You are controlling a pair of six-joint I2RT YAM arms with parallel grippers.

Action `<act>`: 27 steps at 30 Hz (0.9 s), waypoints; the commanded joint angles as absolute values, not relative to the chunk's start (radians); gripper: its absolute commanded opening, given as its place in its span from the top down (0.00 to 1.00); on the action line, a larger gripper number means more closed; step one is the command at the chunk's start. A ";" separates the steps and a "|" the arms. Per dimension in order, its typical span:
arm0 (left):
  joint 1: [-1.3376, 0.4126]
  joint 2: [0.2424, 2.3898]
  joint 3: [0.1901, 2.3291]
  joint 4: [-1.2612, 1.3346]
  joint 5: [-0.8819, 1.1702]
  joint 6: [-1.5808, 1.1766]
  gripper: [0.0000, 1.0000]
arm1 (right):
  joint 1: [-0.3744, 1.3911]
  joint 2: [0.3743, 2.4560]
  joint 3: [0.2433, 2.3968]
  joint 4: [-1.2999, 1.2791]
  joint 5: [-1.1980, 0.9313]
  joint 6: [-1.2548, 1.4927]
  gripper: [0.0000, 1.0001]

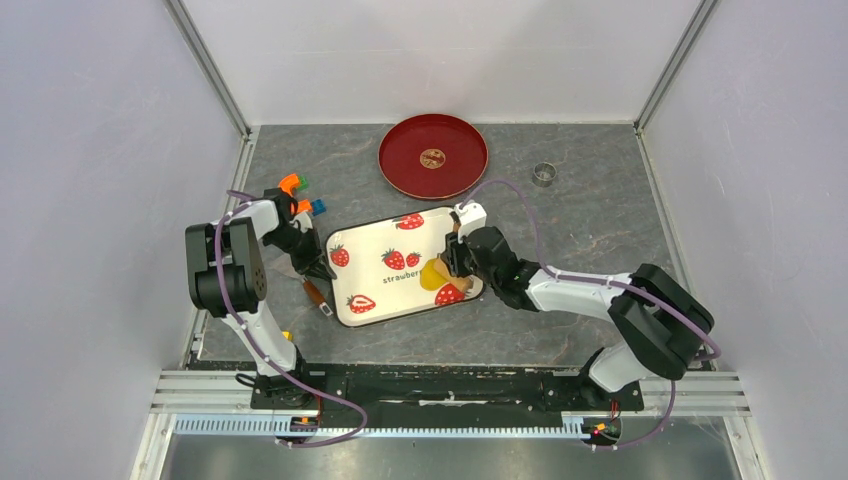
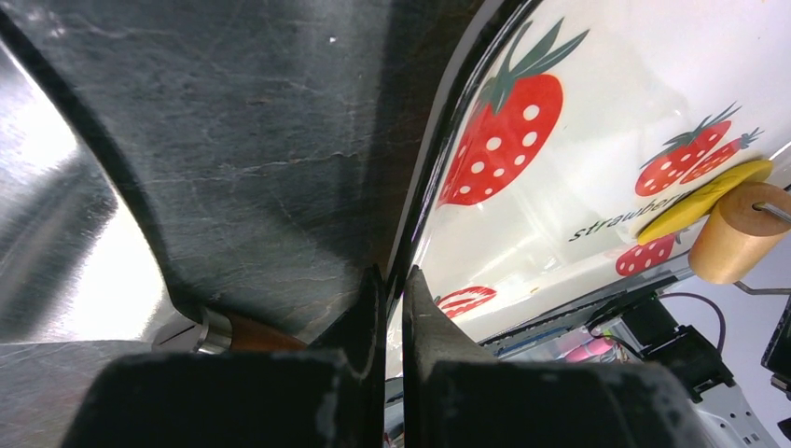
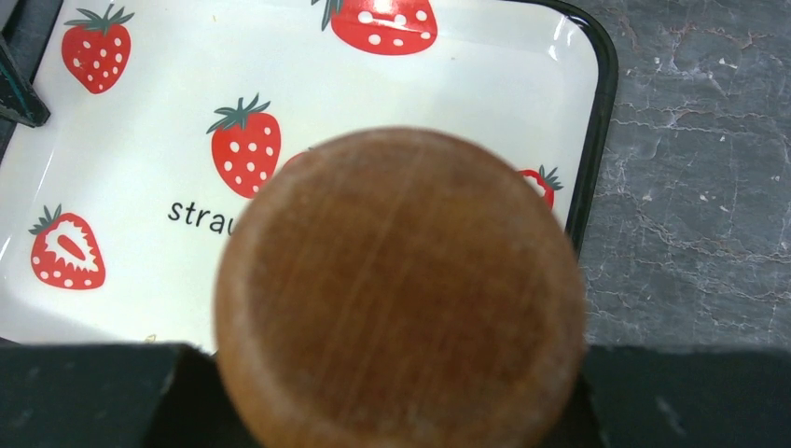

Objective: Roll out the dumpling wrappers from the dough

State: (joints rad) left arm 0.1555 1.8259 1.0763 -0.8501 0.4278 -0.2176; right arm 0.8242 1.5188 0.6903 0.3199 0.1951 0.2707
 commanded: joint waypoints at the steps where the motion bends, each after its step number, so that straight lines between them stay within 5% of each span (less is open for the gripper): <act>1: 0.150 1.835 1.081 -0.811 0.346 -0.200 0.98 | 0.827 1.506 0.616 0.241 0.164 0.274 1.00; 27: 0.138 1.836 1.089 -0.812 0.339 -0.199 0.98 | 0.825 1.567 0.599 -0.091 -0.052 0.308 1.00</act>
State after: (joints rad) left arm 0.1482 1.8259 1.0813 -0.8551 0.4194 -0.2176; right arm 0.8074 1.4948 0.6731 0.2737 0.0711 0.2890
